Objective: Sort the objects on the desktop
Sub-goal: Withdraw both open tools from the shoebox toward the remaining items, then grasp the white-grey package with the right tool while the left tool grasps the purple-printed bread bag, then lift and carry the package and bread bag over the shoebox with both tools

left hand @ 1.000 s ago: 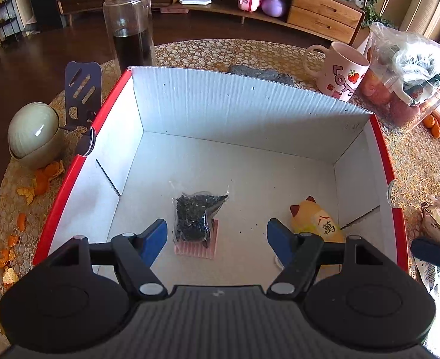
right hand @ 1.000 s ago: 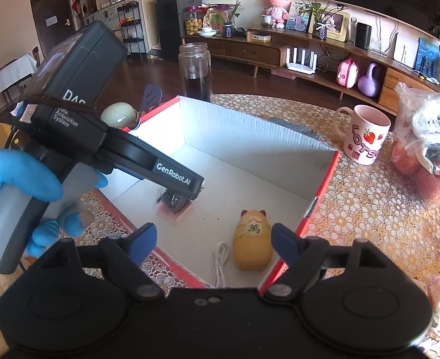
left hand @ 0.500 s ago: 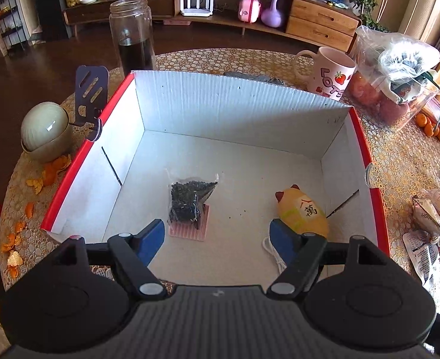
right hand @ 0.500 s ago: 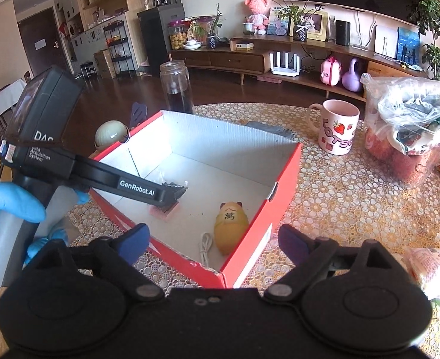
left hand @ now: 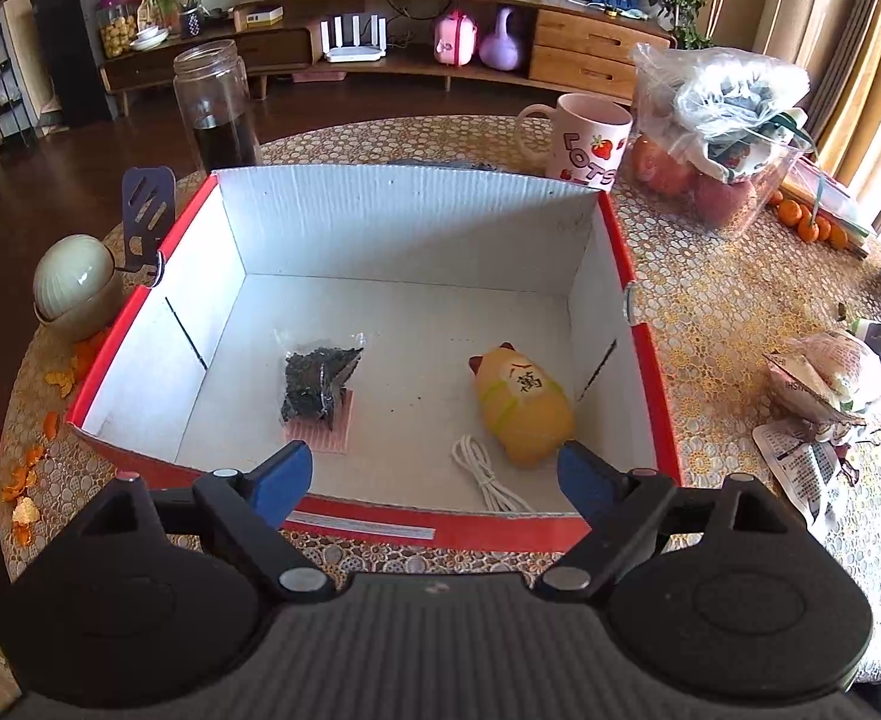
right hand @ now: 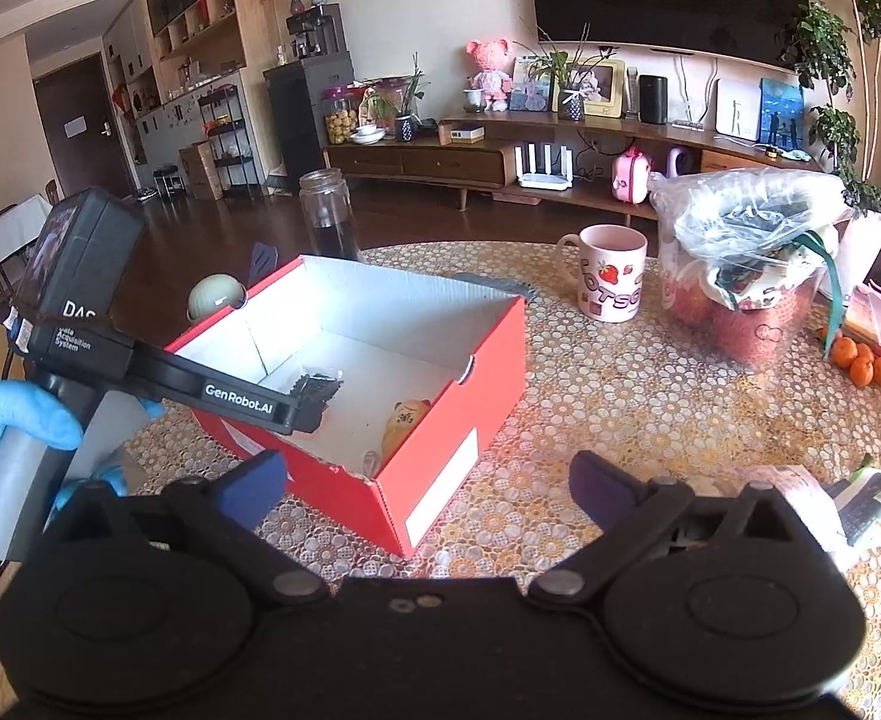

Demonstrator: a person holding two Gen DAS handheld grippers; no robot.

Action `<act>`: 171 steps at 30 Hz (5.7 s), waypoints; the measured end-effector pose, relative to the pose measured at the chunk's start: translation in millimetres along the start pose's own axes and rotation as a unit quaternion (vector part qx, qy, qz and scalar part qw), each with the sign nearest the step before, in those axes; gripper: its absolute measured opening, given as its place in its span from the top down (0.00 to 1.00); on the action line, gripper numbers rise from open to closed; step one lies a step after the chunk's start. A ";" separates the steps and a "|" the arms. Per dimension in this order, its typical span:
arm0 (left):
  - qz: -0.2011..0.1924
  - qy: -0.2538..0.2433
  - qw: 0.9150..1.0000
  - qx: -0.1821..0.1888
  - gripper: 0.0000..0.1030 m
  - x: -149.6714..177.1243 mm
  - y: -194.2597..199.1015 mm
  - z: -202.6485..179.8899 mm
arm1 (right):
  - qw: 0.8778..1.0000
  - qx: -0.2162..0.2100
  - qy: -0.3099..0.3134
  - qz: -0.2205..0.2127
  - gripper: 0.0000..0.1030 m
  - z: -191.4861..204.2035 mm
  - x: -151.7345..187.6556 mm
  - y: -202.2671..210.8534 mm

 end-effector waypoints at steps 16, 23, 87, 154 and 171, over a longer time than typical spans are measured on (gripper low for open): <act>-0.031 -0.049 0.997 0.051 0.00 27.3 38.6 -69.2 | 0.997 0.062 -0.020 -0.052 0.00 -51.9 35.1 66.6; -0.034 -0.057 0.993 0.095 0.00 42.0 45.0 -104.1 | 0.994 0.088 -0.035 -0.055 0.00 -79.9 64.3 93.0; 0.006 -0.263 0.949 0.171 0.04 -17.9 -134.3 -340.7 | 0.943 0.219 -0.241 0.075 0.27 -310.2 65.9 -53.5; -0.030 -0.130 0.972 0.194 0.56 -24.9 1.1 -230.8 | 0.975 0.178 -0.117 0.066 0.88 -180.3 45.0 60.8; -0.059 -0.096 0.979 0.170 0.69 -27.1 40.5 -137.4 | 0.989 0.116 -0.057 0.066 0.88 -83.1 0.8 38.1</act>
Point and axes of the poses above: each gripper's, at about its wrist camera, not at the fingertips, and y roughly against the way its jaws point, z to its left, x to its underside, the point moved 2 cm from there along -y, roughly the way its jaws point, and after that the axes turned 4 degrees about -z, right-handed, at the moved point
